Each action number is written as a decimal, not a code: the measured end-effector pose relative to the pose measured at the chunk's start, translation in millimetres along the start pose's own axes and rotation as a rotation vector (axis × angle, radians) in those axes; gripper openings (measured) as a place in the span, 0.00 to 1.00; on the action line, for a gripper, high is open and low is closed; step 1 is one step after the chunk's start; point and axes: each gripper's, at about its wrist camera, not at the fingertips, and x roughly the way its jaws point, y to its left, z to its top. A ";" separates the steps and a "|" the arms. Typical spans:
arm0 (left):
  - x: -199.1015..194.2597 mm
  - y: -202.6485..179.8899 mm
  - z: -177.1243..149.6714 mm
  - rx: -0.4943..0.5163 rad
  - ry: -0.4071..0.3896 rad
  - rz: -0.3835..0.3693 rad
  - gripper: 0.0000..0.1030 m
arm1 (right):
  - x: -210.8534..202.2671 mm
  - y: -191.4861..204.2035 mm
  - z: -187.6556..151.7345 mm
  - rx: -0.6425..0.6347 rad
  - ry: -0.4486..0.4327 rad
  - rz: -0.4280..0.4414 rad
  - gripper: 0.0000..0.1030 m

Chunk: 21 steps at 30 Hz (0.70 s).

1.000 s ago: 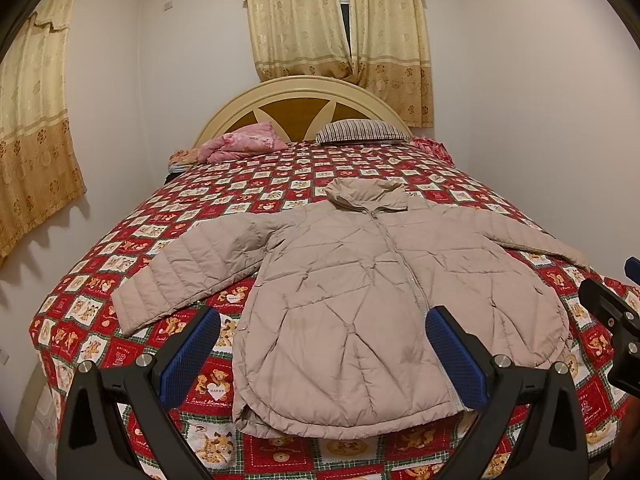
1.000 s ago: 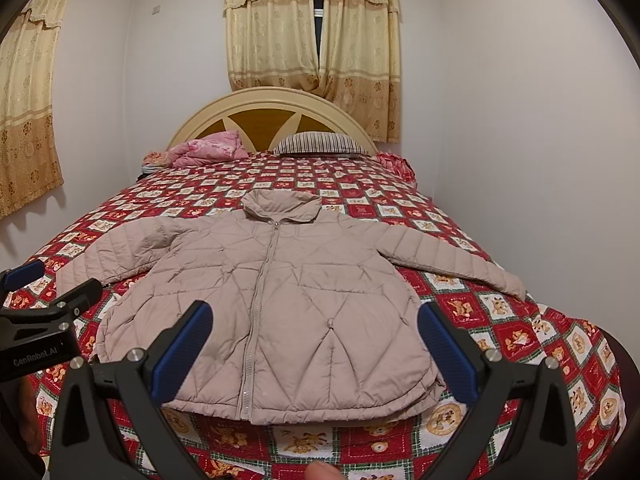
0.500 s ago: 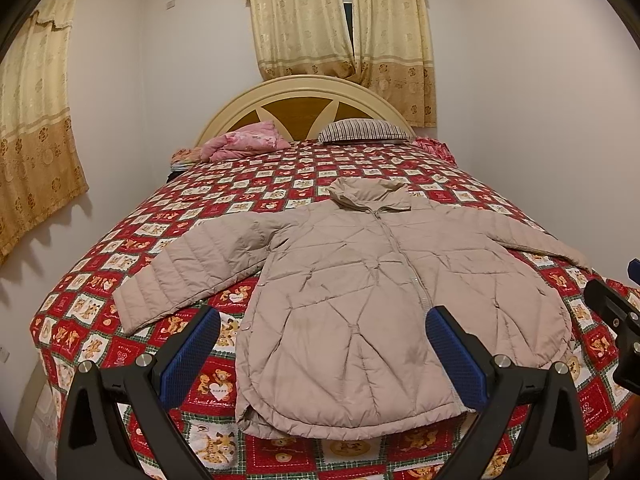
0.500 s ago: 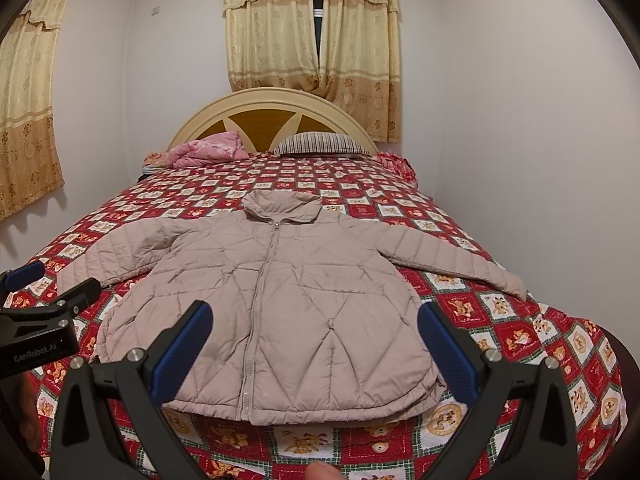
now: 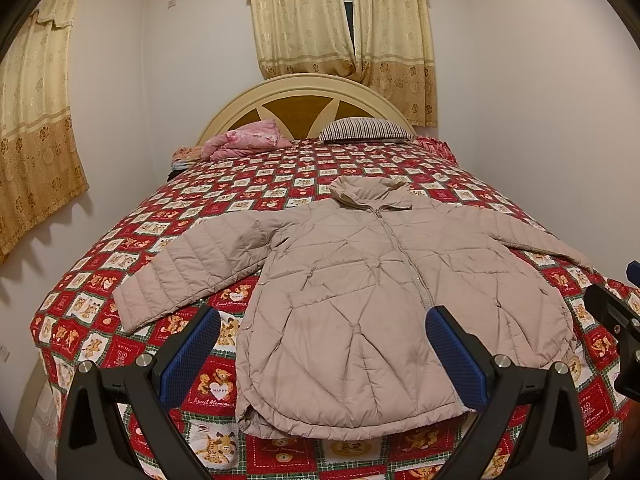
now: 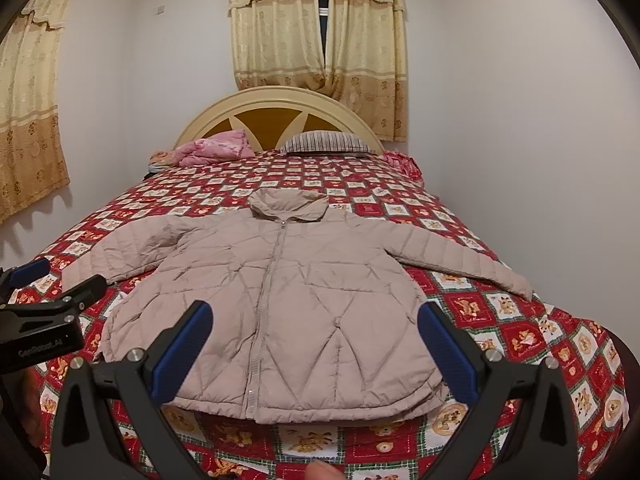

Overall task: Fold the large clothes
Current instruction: 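Grasp the jacket sleeve nearest the right tool and lift it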

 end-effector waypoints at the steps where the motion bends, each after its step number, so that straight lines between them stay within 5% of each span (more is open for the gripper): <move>1: 0.1 1.0 -0.6 -0.002 0.001 -0.001 0.99 | 0.3 0.0 -0.3 0.000 0.001 0.003 1.00; 12: 36.0 8.6 -6.9 -0.031 0.041 -0.040 0.99 | 26.1 -10.0 -12.4 0.036 0.049 0.159 1.00; 21: 130.9 -15.4 12.1 0.025 0.072 -0.054 0.99 | 116.2 -109.7 -33.1 0.311 0.185 0.112 1.00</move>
